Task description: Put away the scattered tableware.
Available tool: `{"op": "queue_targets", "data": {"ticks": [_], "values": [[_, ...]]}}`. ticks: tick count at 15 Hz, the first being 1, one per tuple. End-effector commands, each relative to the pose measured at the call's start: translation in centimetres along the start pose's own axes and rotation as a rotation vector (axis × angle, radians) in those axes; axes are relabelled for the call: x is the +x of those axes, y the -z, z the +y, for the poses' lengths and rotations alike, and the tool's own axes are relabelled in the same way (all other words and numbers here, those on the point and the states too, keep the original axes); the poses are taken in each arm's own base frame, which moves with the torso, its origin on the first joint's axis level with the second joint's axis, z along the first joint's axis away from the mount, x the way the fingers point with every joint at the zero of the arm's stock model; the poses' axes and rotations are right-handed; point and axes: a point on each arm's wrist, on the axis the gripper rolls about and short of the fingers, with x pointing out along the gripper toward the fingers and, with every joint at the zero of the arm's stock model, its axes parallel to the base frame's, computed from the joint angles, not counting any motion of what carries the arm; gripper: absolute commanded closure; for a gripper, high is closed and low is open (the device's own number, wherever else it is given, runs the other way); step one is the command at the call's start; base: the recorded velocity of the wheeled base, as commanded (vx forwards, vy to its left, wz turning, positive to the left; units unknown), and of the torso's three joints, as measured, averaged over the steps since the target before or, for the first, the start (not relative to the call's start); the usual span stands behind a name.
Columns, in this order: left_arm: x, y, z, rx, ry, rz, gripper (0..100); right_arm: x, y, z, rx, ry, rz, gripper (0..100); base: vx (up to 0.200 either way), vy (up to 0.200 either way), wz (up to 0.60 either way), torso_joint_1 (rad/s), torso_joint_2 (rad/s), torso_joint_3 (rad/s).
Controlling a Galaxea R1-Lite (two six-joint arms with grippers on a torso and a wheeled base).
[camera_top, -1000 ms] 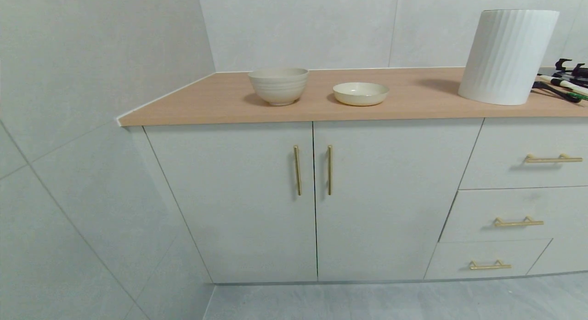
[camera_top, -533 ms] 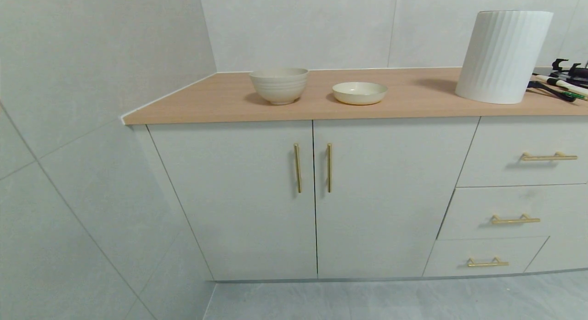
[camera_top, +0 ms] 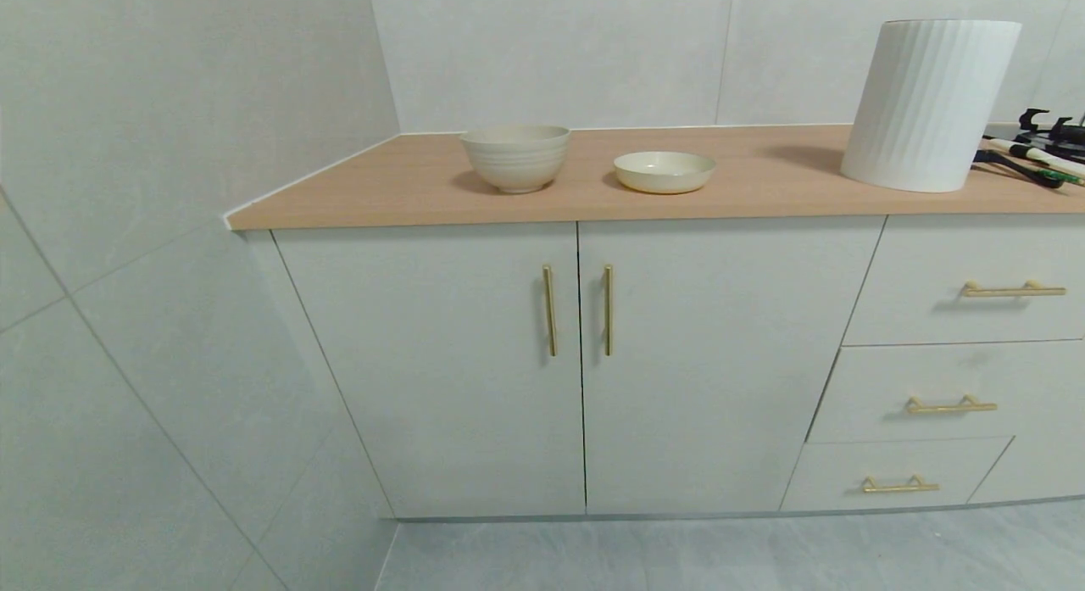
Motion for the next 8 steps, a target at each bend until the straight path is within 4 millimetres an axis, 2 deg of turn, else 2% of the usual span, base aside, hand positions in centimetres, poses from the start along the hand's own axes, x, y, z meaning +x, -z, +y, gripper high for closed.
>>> {"op": "queue_targets", "data": {"ticks": [1,3,4,6,8], "values": [[0.0,0.0,0.0,0.0,-0.001,0.0,0,2.4,-2.3,0.4,0.034,-0.214,0.182,0,0.0,0.0,0.0,0.0,0.0,0.0],[0.0,0.0,0.0,0.0,-0.001,0.0,0,4.8,-4.0,0.5,0.048,-0.267,0.286,0,0.0,0.0,0.0,0.0,0.0,0.0],[0.0,0.0,0.0,0.0,-0.001,0.0,0,8.5,-6.3,0.7,0.062,-0.303,0.383,0,0.0,0.0,0.0,0.0,0.0,0.0],[0.0,0.0,0.0,0.0,-0.001,0.0,0,13.4,-8.5,2.2,0.064,-0.45,0.48,0,0.0,0.0,0.0,0.0,0.0,0.0],[0.0,0.0,0.0,0.0,-0.001,0.0,0,18.3,-8.6,5.1,0.066,-0.581,0.59,0,0.0,0.0,0.0,0.0,0.0,0.0]]}}
